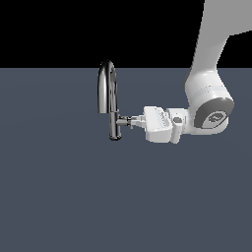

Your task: Turn on the faucet by rotating a designated handle.

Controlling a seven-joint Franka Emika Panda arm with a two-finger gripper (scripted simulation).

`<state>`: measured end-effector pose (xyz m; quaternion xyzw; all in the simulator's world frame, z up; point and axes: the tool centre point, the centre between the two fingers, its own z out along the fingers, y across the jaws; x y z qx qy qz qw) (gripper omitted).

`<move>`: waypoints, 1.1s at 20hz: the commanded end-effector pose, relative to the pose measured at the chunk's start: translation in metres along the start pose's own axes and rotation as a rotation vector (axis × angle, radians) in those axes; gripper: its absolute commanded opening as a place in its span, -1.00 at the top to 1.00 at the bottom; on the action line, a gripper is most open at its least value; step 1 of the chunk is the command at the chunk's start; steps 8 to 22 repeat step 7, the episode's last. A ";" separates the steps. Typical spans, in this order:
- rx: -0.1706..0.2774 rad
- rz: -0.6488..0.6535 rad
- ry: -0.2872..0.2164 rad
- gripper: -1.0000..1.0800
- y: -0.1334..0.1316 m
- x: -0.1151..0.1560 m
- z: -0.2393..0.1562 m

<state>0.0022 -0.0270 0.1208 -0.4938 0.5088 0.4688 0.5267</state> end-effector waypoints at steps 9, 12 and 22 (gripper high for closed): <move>-0.011 0.031 -0.005 1.00 0.017 0.053 0.007; -0.011 0.031 -0.005 1.00 0.017 0.053 0.007; -0.011 0.031 -0.005 1.00 0.017 0.053 0.007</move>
